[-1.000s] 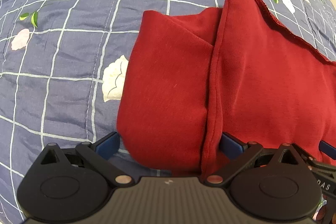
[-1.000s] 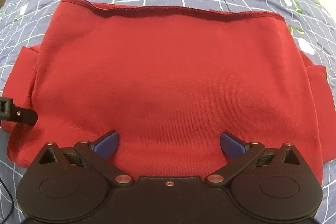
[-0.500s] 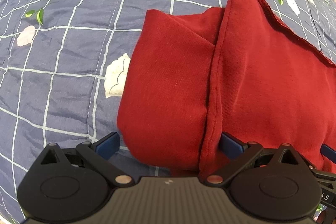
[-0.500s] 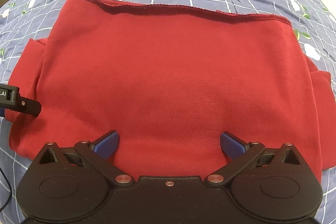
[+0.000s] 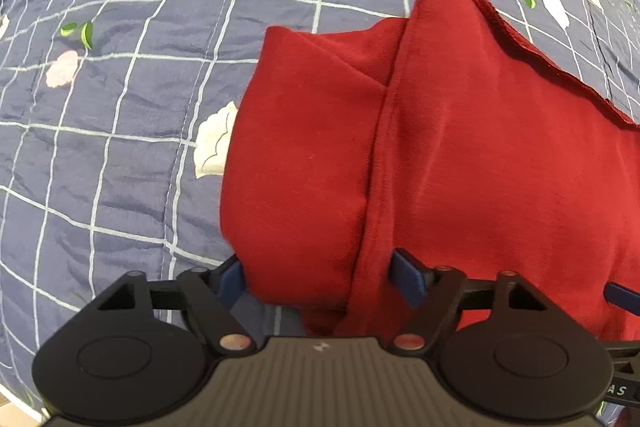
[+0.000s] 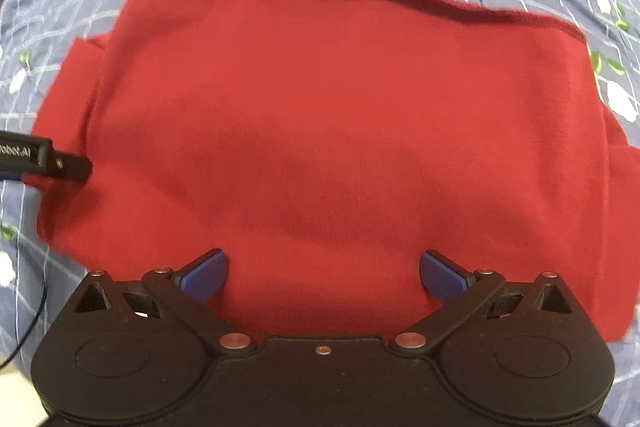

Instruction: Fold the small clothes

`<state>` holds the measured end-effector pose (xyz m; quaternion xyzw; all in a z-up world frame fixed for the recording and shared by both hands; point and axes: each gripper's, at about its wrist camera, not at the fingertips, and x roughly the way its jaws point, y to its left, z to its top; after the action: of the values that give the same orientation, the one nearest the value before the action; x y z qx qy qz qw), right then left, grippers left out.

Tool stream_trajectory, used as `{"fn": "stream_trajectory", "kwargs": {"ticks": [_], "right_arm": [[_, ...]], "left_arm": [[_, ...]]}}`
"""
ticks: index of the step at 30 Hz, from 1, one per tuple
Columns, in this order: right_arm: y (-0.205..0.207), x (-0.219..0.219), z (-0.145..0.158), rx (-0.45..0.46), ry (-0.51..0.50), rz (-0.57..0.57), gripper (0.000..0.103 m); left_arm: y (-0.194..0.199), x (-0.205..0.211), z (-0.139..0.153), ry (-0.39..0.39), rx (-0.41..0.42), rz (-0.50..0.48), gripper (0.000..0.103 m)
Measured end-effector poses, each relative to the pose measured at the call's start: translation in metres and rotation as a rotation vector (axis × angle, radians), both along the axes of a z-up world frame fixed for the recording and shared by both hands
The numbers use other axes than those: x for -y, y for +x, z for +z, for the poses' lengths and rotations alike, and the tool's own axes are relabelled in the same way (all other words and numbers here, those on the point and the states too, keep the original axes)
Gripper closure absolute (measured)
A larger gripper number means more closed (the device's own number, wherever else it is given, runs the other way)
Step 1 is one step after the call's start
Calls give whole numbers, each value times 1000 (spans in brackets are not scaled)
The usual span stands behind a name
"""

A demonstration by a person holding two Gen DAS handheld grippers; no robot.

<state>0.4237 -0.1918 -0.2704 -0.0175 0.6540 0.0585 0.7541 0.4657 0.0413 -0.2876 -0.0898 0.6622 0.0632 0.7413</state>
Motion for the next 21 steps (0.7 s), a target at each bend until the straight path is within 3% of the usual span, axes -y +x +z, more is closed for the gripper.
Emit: {"fn": "stream_trajectory", "kwargs": {"ticks": [6, 9, 13, 17, 21], "right_arm": [[-5, 45, 9, -83, 30, -145, 0], [-17, 63, 15, -92, 24, -171, 0], [-33, 81, 15, -123, 22, -187, 0], [-49, 94, 18, -142, 34, -201, 0], [-60, 112, 25, -140, 56, -237, 0]], "left_arm": [[4, 17, 3, 55, -16, -12, 39], [3, 19, 6, 54, -14, 6, 51], [1, 23, 14, 35, 14, 25, 81], [-8, 33, 36, 58, 81, 12, 87], [-15, 71, 70, 109, 181, -80, 89]]}}
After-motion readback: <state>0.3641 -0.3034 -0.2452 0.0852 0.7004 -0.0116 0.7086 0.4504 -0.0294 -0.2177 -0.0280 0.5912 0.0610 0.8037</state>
